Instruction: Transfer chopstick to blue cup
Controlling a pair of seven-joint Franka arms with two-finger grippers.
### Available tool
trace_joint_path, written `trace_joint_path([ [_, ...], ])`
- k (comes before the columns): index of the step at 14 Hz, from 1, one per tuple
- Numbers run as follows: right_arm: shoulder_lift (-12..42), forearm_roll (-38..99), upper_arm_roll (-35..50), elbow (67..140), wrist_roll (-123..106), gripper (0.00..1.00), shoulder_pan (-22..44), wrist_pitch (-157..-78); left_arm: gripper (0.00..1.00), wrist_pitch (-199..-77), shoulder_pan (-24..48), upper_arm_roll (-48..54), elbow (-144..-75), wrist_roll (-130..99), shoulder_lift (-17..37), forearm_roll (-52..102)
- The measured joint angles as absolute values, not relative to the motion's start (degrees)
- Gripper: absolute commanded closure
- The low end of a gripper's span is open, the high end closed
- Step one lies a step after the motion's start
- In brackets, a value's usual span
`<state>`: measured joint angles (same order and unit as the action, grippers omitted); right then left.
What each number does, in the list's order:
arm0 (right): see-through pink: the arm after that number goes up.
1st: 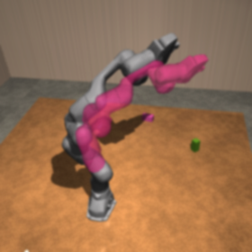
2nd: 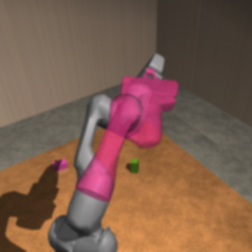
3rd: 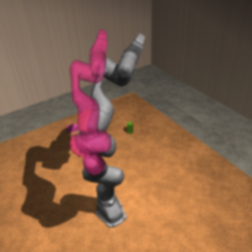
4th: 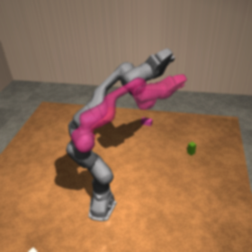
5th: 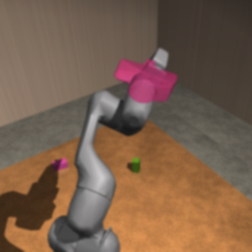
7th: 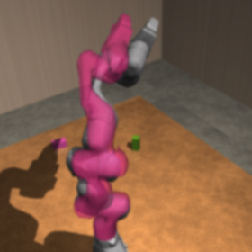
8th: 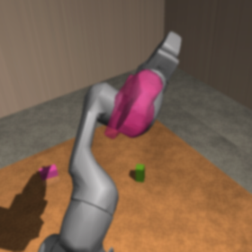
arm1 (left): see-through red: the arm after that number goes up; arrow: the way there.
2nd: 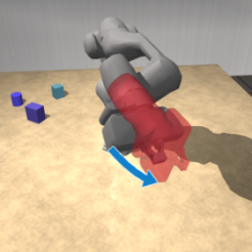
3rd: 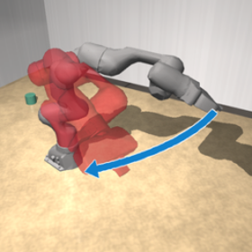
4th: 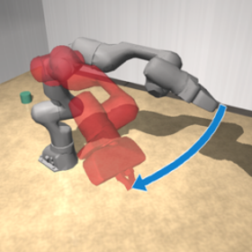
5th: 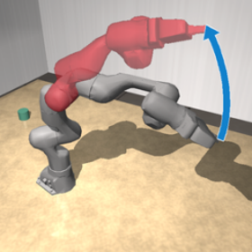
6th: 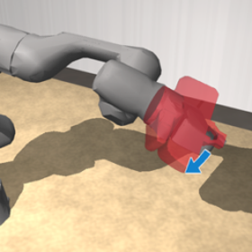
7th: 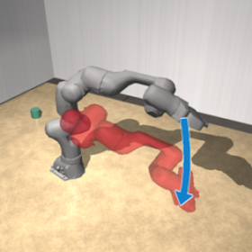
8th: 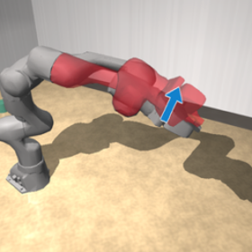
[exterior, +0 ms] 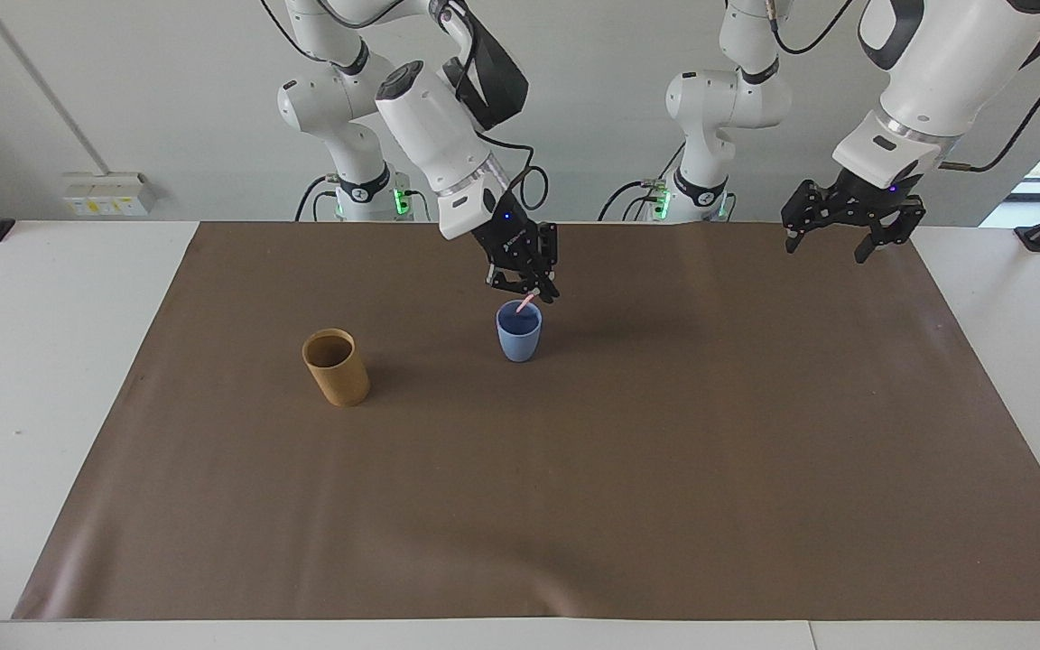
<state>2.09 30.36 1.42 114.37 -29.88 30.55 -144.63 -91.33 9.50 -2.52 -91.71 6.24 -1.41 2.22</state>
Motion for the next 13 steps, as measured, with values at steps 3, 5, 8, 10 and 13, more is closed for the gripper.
trace_joint_path([
  [3, 2.02, 30.35, 1.40, 115.27, -29.89, 0.00, 30.59, -144.74, 0.00, -91.33, 9.50, -2.48, -91.71, 6.24, -1.41, 2.22],
  [5, 1.98, 30.35, 1.33, 115.30, -29.89, 0.00, 30.56, -144.76, 0.00, -91.33, 9.50, -2.51, -91.71, 6.24, -1.41, 2.22],
  [8, 1.80, 30.34, 0.72, 115.24, -29.89, 0.00, 30.07, -144.64, 0.00, -91.33, 9.49, -2.52, -91.71, 6.24, -1.41, 2.22],
  [10, 1.21, 30.25, 0.42, 114.70, -29.89, 0.00, 28.23, -142.79, 0.00, -91.33, 9.49, -2.52, -91.71, 6.24, -1.41, 2.22],
  [13, -0.68, 27.17, 0.09, 112.80, -29.33, 0.00, 22.64, -136.80, 0.00, -91.33, 9.49, -2.52, -91.71, 6.24, -1.41, 2.22],
])
